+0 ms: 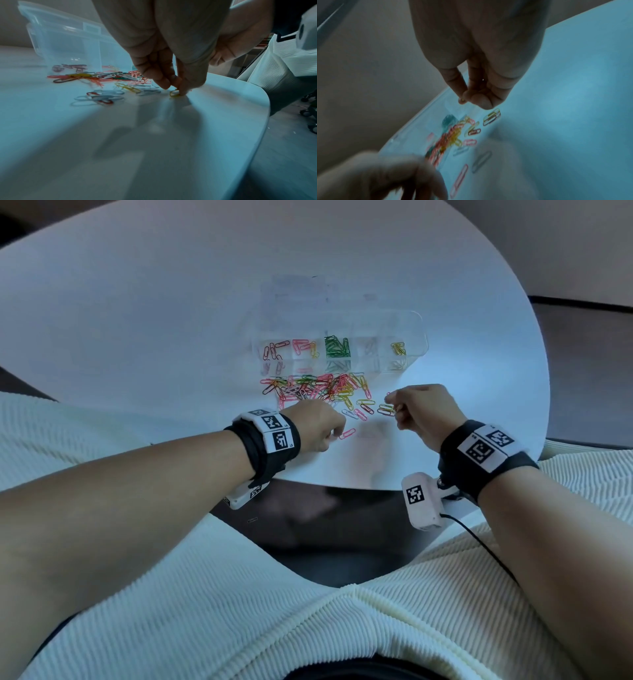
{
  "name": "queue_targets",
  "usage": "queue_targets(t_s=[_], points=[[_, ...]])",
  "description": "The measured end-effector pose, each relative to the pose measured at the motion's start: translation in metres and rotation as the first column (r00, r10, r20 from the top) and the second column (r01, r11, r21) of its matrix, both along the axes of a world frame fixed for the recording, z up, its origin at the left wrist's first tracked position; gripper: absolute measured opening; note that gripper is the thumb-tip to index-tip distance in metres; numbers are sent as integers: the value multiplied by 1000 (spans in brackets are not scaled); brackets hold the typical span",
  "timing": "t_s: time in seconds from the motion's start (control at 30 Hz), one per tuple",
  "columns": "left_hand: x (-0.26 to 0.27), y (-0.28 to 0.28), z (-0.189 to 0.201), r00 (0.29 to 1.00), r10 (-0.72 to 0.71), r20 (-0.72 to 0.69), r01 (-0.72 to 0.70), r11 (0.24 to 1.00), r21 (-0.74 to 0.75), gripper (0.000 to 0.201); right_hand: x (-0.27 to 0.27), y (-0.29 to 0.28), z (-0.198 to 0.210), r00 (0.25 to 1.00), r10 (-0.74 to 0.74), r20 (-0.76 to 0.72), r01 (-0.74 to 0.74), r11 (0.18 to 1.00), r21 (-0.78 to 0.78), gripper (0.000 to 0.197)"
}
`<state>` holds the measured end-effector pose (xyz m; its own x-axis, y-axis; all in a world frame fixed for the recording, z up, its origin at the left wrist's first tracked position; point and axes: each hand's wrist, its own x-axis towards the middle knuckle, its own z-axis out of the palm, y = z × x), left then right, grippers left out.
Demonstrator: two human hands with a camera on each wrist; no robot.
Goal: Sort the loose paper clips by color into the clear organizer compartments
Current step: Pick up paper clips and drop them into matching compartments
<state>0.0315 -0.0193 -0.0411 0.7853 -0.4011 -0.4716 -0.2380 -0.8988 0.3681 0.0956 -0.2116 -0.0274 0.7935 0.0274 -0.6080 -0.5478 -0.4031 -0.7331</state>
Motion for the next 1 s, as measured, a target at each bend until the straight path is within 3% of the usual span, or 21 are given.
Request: queue_targets(t_s=[0.17, 0.3, 0.37, 0.43, 0.5, 0.6, 0.7, 0.83, 1.0], points=[[-3, 0, 1, 1000, -6, 15, 7, 1000, -27, 25, 5, -8, 11, 975, -205, -90, 221, 947, 235, 17], [6, 2, 10, 979, 197, 62, -176, 952, -252, 27, 8, -9, 12, 962, -244, -120, 269, 924, 273, 21], [11, 5, 10, 929, 369, 16, -337, 865, -372, 30, 10, -7, 11, 984, -172, -46, 178, 971, 159, 16], [16, 9, 9, 870, 491, -53, -466, 781, -416, 32, 9, -5, 8, 994, 50, 99, -36, 990, -138, 12], [19, 12, 7, 833, 544, -103, -531, 730, -431, 30, 5, -3, 0, 942, 277, 187, -191, 905, -381, 15], [19, 12, 7, 807, 567, -163, -572, 682, -456, 28, 2, -5, -13, 896, 410, 168, -269, 805, -529, 14], [19, 9, 7, 816, 553, -169, -565, 702, -434, 28, 2, -7, -22, 892, 430, 137, -276, 759, -590, 10], [17, 4, 7, 853, 515, -84, -504, 772, -388, 39, 2, -6, -23, 893, 428, 139, -276, 765, -582, 5], [19, 5, 1, 881, 473, -2, -452, 841, -297, 45, -5, 4, -21, 839, 529, 129, -375, 733, -568, 3]])
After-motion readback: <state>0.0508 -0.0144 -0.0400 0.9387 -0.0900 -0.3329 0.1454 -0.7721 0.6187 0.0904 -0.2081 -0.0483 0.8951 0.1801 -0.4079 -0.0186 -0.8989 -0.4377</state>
